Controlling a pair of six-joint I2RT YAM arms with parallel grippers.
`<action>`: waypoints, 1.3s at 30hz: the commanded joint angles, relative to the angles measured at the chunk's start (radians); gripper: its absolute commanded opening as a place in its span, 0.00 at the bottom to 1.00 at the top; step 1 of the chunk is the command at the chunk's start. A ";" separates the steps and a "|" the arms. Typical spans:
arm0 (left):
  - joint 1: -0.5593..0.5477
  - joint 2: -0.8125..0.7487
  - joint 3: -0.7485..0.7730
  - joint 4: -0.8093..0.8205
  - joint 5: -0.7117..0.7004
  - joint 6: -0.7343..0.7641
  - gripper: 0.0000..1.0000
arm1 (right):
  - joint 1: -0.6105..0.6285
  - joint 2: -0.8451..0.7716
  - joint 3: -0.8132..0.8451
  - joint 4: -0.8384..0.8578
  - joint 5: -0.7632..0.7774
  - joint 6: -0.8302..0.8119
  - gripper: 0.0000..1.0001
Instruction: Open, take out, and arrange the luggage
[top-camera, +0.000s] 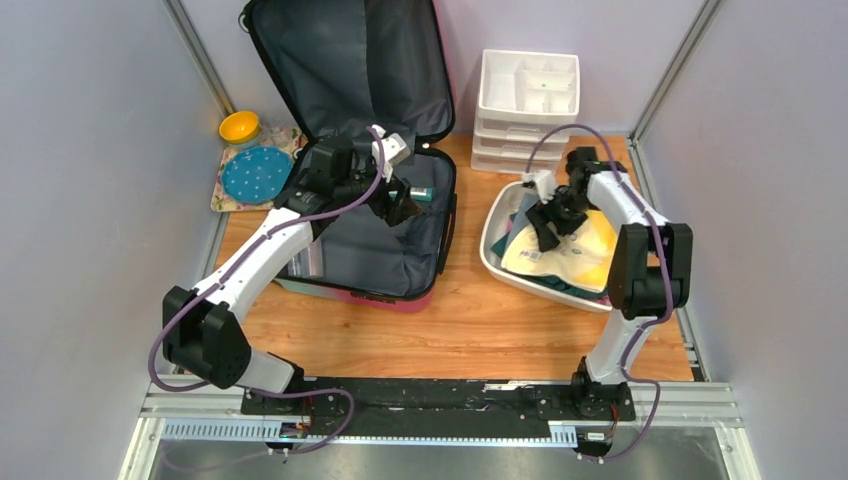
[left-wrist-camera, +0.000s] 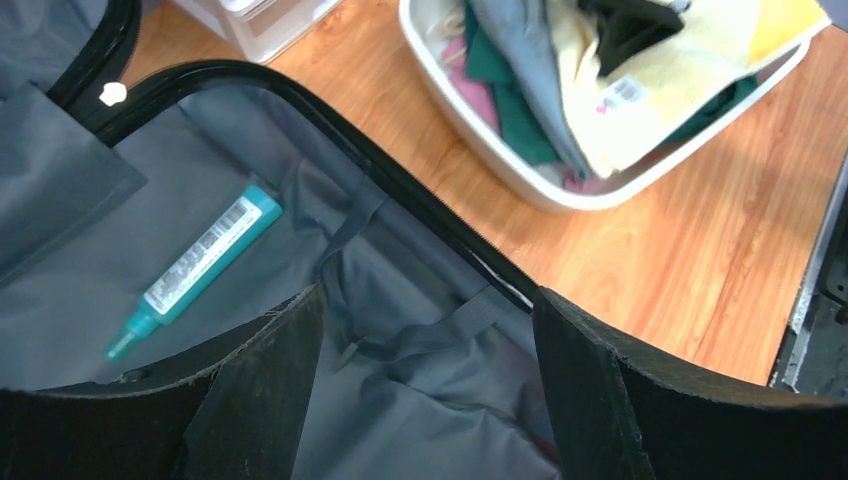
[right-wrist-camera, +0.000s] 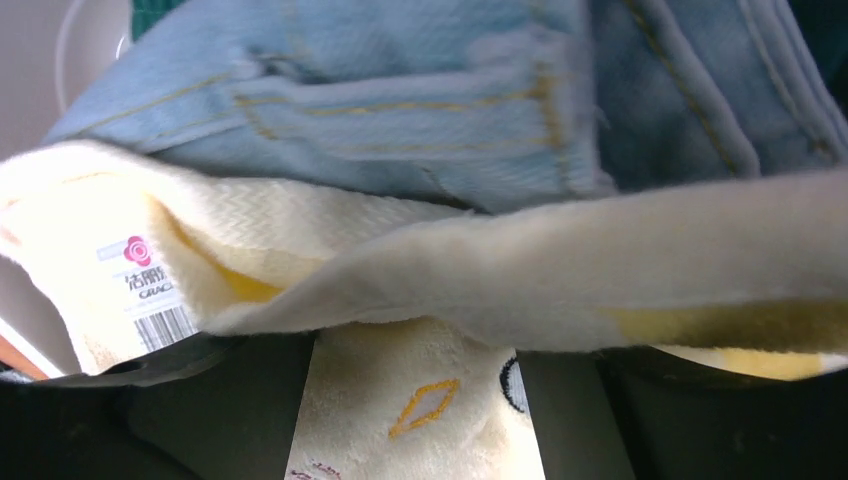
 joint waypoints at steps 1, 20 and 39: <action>0.020 -0.021 0.011 0.008 -0.006 0.019 0.84 | -0.226 0.063 0.032 0.051 0.155 0.063 0.76; 0.042 0.026 0.079 -0.015 -0.006 0.007 0.84 | -0.375 0.106 0.303 0.088 0.094 0.494 0.76; 0.045 -0.044 -0.010 0.027 0.031 0.001 0.84 | -0.264 -0.384 -0.160 -0.209 -0.044 -0.189 0.65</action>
